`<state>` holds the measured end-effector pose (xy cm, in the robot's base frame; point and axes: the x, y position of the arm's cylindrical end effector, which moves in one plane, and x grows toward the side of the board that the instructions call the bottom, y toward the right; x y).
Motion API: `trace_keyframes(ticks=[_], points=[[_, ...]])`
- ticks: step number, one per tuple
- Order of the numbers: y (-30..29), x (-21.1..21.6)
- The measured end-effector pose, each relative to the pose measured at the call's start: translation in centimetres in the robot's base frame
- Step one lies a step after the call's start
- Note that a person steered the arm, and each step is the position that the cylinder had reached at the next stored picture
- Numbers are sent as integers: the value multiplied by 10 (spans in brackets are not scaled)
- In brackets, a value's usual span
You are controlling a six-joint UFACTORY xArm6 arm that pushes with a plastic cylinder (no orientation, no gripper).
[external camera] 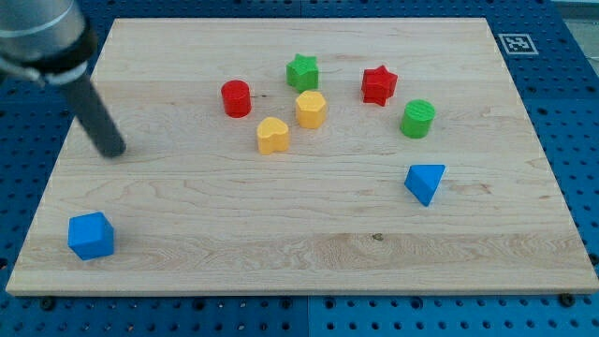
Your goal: Move the red circle toward the blue cube
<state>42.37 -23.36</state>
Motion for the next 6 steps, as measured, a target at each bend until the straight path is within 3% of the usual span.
trace_keyframes(ticks=[1,2,3,6], points=[[10,-67],[85,-86],[142,-86],[155,-21]])
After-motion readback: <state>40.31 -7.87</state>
